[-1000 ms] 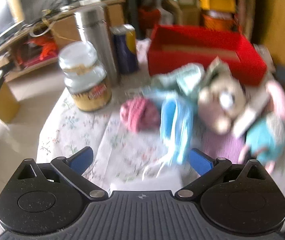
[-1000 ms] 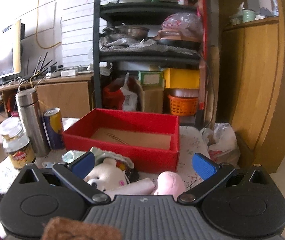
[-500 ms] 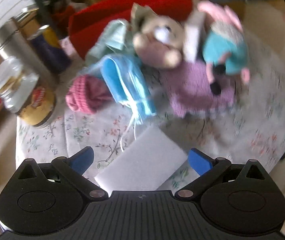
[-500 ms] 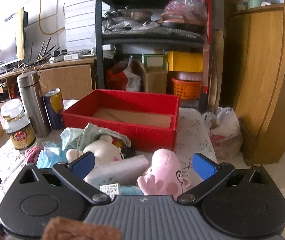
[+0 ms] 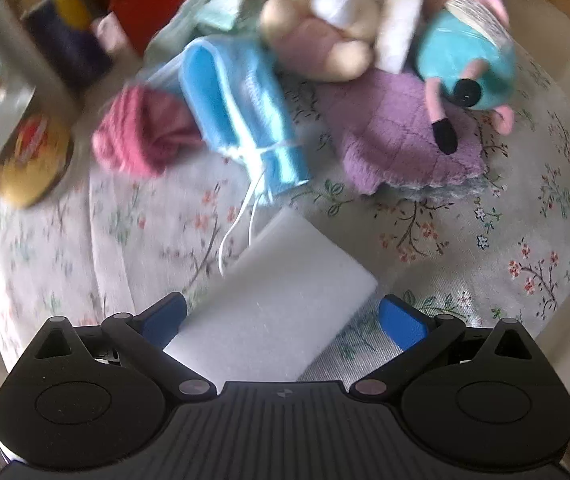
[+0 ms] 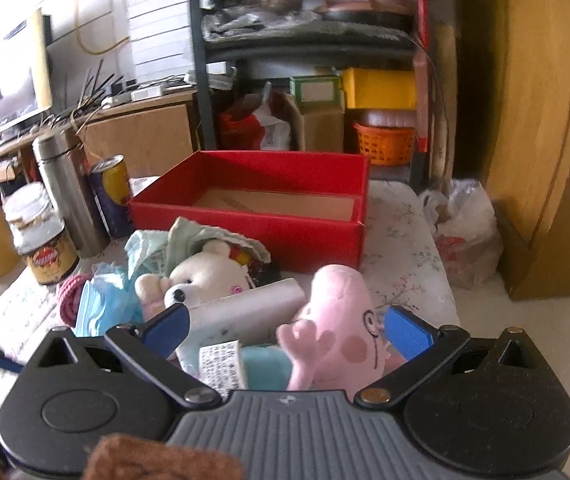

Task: Organize soft objects
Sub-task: 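Grasp the white sponge block with the left gripper while the right gripper grasps the pink pig plush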

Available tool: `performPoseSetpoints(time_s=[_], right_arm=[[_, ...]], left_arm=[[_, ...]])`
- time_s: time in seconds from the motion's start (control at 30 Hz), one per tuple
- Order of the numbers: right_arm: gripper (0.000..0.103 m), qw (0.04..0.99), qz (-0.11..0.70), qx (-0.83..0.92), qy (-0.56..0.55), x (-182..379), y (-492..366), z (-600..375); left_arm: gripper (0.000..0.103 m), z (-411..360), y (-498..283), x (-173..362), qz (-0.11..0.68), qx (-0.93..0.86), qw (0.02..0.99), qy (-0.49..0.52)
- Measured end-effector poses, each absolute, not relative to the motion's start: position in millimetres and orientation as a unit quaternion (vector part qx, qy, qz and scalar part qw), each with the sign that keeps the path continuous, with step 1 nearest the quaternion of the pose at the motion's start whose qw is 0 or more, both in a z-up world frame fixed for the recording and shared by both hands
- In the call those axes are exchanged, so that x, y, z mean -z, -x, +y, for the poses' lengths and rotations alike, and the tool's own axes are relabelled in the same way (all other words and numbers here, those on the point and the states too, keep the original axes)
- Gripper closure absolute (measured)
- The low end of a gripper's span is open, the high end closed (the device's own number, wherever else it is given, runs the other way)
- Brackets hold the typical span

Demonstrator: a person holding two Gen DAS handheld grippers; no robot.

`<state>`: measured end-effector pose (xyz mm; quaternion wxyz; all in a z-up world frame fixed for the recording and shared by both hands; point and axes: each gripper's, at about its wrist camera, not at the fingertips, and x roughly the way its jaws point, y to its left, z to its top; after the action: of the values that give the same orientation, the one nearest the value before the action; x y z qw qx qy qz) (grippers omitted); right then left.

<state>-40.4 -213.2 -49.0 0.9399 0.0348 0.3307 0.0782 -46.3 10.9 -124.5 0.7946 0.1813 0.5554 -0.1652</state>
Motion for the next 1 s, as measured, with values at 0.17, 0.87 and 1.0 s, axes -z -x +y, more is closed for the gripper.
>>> performPoseSetpoints(time_s=[0.17,0.87,1.0], right_arm=[[0.024,0.934,0.346,-0.063,-0.065,50,36,-226],[0.024,0.907,0.399,-0.066,-0.116,57,31,-238],[0.024,0.88,0.445,-0.053,-0.159,71,22,-246]], left_arm=[[0.021,17,54,116,0.549,0.167,0.803,-0.159],[0.01,30,78,110,0.604,0.115,0.775,-0.143],[0.023,31,80,105,0.598,0.121,0.782,-0.132]])
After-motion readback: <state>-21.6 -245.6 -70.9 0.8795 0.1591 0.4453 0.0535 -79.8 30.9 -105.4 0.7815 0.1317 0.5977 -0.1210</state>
